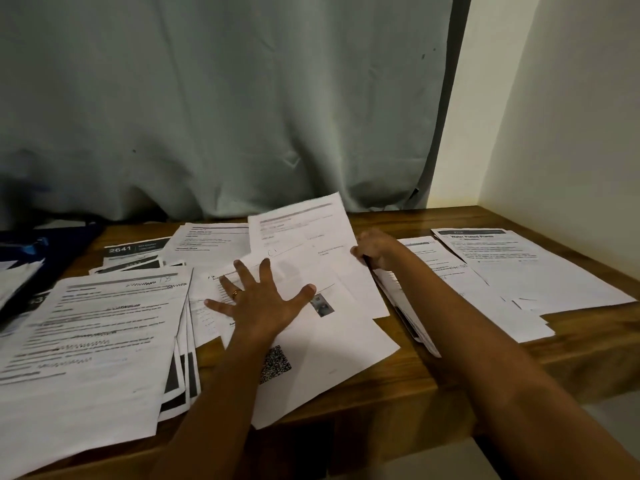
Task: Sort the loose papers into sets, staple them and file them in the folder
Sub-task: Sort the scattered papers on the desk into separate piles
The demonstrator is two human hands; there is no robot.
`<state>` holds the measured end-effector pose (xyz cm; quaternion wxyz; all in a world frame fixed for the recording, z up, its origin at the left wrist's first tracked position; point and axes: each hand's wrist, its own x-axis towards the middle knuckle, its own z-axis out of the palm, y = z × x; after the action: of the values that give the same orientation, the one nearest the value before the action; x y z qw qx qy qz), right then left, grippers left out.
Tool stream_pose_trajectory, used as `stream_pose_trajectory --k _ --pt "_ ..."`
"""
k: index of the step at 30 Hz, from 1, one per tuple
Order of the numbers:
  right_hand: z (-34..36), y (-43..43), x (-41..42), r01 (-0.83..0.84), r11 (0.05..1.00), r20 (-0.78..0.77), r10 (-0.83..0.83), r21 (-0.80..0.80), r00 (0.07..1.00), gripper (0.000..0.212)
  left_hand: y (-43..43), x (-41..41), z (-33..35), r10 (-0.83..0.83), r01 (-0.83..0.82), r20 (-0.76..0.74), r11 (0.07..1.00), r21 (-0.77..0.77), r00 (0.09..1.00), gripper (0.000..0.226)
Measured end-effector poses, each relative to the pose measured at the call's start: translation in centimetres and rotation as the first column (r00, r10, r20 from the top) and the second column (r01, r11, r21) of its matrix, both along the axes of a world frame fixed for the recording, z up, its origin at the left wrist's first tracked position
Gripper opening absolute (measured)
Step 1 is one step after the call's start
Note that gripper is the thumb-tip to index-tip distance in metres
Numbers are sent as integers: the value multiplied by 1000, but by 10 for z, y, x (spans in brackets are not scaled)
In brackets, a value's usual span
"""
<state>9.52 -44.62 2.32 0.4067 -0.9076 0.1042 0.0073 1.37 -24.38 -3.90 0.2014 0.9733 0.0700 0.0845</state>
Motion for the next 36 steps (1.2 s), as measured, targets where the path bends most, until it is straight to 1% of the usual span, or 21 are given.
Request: stream_pose_trajectory --k 3,5,7,9,11,13,15,17,20,22,24,26,28,31,34,36 --pt "-6 -3 -9 -79 996 -103 82 37 991 21 2 0 1 16 -16 4 999 -32 1000 109" --pt "-8 1 -20 -102 995 -137 100 -13 986 24 4 0 1 32 -32 1 998 -46 999 109" --pt "-9 8 -30 -100 994 -110 94 -51 989 29 4 1 2 42 -43 -12 998 -44 999 109" --pt "-12 16 -38 -73 995 -83 67 -71 994 39 4 1 3 41 -42 -21 998 -44 999 108" --pt "-17 23 -42 -101 992 -71 96 -78 993 47 5 2 2 32 -33 -16 998 -51 999 108" --pt "-22 29 -43 -180 982 -75 175 -64 982 45 5 2 1 31 -31 0 998 -61 1000 106" --pt "-27 34 -44 -188 980 -70 183 -71 981 44 5 4 0 39 -36 33 996 -87 999 104" --pt "-28 38 -45 -168 983 -45 165 -73 985 40 6 5 2 48 -35 80 988 -153 996 102" --pt "-28 38 -50 -140 990 18 140 0 990 23 11 3 7 110 -66 148 960 -271 983 97" --pt "-31 35 -52 -107 994 57 105 31 993 21 14 2 9 155 -96 158 940 -327 975 95" --pt "-34 34 -54 -61 998 96 59 21 994 16 17 1 10 173 -112 145 930 -351 974 94" --pt "-37 32 -55 -4 1000 128 4 -3 992 19 18 2 8 166 -109 129 925 -364 978 92" --pt "-37 32 -57 35 999 160 -29 -31 987 28 18 3 6 145 -95 116 929 -357 983 91" --pt "-37 28 -58 114 993 210 -104 -37 972 33 20 5 1 111 -84 74 952 -296 991 88" --pt "-42 23 -57 144 990 220 -143 11 965 33 23 2 -1 87 -90 -24 979 -182 996 88" --pt "-46 21 -58 156 987 230 -158 24 960 27 22 -1 3 83 -88 -53 991 -104 995 90"
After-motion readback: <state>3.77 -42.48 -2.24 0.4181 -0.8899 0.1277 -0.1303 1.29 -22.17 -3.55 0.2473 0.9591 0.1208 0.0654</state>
